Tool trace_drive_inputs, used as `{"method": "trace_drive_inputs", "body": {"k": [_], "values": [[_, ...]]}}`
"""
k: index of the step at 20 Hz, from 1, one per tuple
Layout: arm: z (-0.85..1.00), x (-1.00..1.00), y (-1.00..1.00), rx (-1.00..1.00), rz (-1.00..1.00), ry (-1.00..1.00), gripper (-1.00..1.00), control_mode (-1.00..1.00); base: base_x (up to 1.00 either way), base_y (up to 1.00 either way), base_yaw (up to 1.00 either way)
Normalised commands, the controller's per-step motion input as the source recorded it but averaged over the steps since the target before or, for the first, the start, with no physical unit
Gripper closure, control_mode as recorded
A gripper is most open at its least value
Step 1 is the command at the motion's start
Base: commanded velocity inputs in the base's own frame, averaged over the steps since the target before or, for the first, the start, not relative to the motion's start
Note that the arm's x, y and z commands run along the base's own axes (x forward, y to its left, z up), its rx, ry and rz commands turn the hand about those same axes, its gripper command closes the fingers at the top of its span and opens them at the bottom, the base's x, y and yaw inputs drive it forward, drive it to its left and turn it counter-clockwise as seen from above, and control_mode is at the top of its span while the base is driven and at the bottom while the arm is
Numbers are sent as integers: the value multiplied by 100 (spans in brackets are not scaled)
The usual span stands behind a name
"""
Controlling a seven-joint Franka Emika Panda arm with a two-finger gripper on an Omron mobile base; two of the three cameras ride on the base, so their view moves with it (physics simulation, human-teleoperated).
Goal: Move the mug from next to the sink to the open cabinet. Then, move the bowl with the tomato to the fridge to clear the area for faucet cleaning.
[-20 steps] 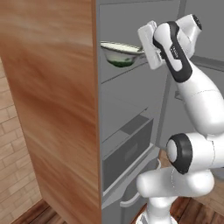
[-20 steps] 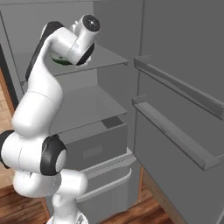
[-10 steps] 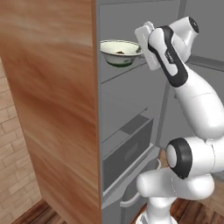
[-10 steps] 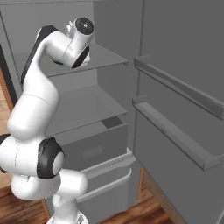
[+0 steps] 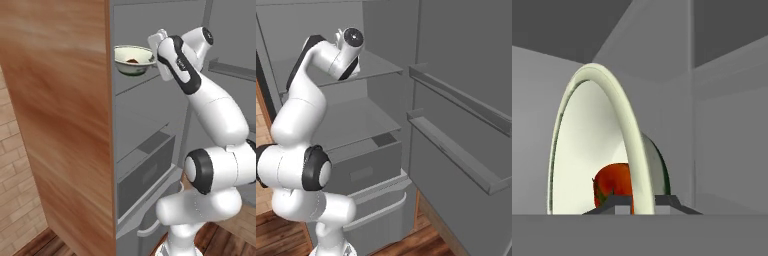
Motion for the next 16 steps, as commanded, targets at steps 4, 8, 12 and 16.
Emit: {"method": "trace_drive_inputs", "body": {"k": [4,8,12,16], "values": [[-4,56,0,-1,-1,3,100,-100,0,0,0],[-24,37,0,-3,0,4,100,-100,0,0,0],[-15,51,5,-3,-1,0,100,-100,0,0,0],[-11,62,30,-4,-4,0,100,-100,0,0,0]]}}
